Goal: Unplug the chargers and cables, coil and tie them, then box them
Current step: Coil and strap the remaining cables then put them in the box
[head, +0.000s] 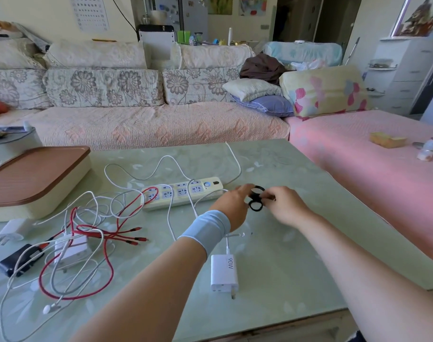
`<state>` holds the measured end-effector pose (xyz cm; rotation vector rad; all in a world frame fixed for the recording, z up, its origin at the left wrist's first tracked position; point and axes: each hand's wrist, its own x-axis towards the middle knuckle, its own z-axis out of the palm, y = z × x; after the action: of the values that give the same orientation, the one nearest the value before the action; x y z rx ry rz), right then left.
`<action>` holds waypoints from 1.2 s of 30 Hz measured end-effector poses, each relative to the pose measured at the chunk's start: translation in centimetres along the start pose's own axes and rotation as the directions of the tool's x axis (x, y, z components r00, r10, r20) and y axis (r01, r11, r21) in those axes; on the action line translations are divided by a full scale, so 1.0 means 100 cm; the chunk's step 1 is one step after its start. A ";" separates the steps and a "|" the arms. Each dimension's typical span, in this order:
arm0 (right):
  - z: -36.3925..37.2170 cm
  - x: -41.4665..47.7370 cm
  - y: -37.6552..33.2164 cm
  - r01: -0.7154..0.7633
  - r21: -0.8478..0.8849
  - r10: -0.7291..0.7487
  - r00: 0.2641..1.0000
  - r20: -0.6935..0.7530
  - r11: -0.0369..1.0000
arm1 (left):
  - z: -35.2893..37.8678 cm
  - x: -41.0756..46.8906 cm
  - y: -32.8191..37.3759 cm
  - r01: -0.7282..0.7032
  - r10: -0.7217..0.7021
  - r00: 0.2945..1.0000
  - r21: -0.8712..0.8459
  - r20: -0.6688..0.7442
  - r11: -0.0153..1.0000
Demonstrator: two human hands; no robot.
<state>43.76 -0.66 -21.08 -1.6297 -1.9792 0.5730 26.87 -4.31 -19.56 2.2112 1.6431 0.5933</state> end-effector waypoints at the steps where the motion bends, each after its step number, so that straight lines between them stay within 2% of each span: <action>1: 0.000 0.001 -0.003 0.003 0.050 -0.004 1.000 0.007 0.999 | -0.001 0.001 -0.003 0.036 -0.037 0.999 -0.052 -0.022 0.998; 7: 0.004 0.003 -0.029 0.008 0.425 -0.018 1.000 0.021 0.905 | -0.016 -0.005 -0.013 0.114 -0.148 0.987 -0.350 -0.071 0.930; 9: 0.005 0.001 -0.039 -0.012 0.496 -0.002 1.000 0.029 0.868 | -0.024 -0.008 -0.018 0.123 -0.183 0.976 -0.394 -0.120 0.911; 12: 0.010 0.002 -0.050 -0.052 0.515 0.038 0.999 0.038 0.856 | -0.034 -0.013 -0.028 0.154 -0.258 0.950 -0.452 -0.177 0.878; 15: 0.016 0.000 -0.064 -0.157 0.543 0.098 0.986 0.137 0.825 | -0.040 -0.018 -0.032 0.176 -0.289 0.943 -0.488 -0.166 0.855; 19: 0.018 -0.004 -0.076 -0.195 0.542 0.031 0.955 0.296 0.817 | -0.043 -0.025 -0.037 0.232 -0.327 0.939 -0.505 -0.107 0.831; 22: 0.023 -0.002 -0.082 -0.117 0.486 0.002 0.973 0.231 0.866 | -0.048 -0.028 -0.039 0.271 -0.371 0.927 -0.579 -0.059 0.769; 24: 0.028 0.000 -0.081 -0.060 0.455 -0.016 0.986 0.163 0.889 | -0.051 -0.028 -0.041 0.302 -0.425 0.905 -0.680 -0.016 0.669; 26: 0.033 0.001 -0.080 -0.054 0.466 -0.021 0.988 0.155 0.883 | -0.054 -0.031 -0.044 0.324 -0.458 0.888 -0.760 0.039 0.563; 28: 0.034 0.001 -0.082 -0.108 0.482 0.046 0.989 0.138 0.870 | -0.057 -0.035 -0.047 0.329 -0.475 0.878 -0.798 0.061 0.505; 32: 0.034 0.005 -0.085 -0.298 0.553 0.304 0.949 0.083 0.778 | -0.062 -0.042 -0.050 0.284 -0.557 0.831 -0.867 0.009 0.410; 34: 0.034 0.004 -0.086 -0.343 0.527 0.335 0.935 0.114 0.777 | -0.063 -0.042 -0.050 0.264 -0.584 0.812 -0.891 -0.001 0.368; 36: 0.033 -0.001 -0.090 -0.323 0.468 0.287 0.946 0.149 0.823 | -0.063 -0.041 -0.049 0.252 -0.590 0.808 -0.904 0.001 0.344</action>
<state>34.84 -2.50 -18.20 -1.6118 -1.4500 1.1660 18.63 -6.83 -17.07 0.8640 1.4277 1.3303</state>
